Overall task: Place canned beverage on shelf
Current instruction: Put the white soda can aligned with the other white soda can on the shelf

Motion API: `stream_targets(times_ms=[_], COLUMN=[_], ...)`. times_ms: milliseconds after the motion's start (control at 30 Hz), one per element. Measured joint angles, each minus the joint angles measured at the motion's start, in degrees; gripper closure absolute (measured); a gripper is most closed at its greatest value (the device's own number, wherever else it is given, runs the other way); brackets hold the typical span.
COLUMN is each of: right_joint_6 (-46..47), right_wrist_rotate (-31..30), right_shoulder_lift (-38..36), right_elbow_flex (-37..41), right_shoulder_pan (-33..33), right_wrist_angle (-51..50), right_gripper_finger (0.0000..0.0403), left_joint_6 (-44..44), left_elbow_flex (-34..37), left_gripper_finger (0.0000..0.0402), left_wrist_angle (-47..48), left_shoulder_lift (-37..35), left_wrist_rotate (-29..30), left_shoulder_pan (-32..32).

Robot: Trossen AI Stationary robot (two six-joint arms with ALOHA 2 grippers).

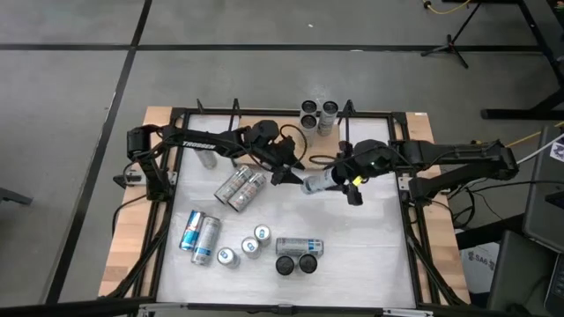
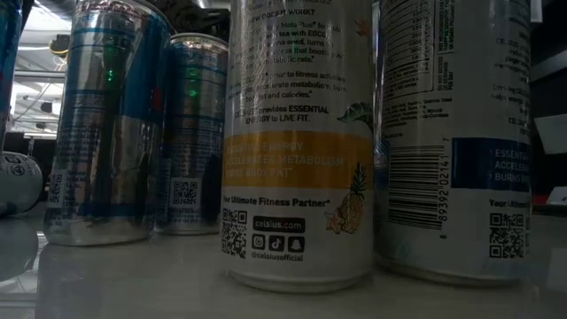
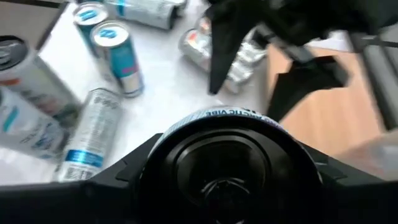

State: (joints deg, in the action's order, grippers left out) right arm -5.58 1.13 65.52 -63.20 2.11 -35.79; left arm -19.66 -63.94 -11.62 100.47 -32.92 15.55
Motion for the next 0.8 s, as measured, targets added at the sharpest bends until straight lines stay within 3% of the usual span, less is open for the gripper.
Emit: stream_targets(times_ms=[167,333,600,800], right_joint_6=[-0.55,-0.66,-3.57,-8.62], right_wrist_rotate=[-1.32,-0.78,7.06,7.56], right_shoulder_lift=[0.02,0.3,5.29,11.2], right_elbow_flex=[-5.71,-9.11,-13.48,-16.56], right_shoulder_pan=[-2.75,-9.82,-21.86,-26.84], right_wrist_angle=[-5.77,-10.9,-17.25,-20.12], right_gripper_finger=[0.0158,0.0157,0.0157,0.0157], left_joint_6=[0.81,1.47,3.47,6.49], left_elbow_flex=[0.0,0.0,0.0,0.0], left_gripper_finger=[0.0037,0.0036,0.0036,0.0036], left_wrist_angle=[0.04,0.2,0.8,1.99], left_shoulder_lift=[0.0,0.0,0.0,0.0], left_wrist_rotate=[2.41,2.44,5.87,8.88], left_shoulder_pan=[-0.02,-0.29,-1.99,-3.56])
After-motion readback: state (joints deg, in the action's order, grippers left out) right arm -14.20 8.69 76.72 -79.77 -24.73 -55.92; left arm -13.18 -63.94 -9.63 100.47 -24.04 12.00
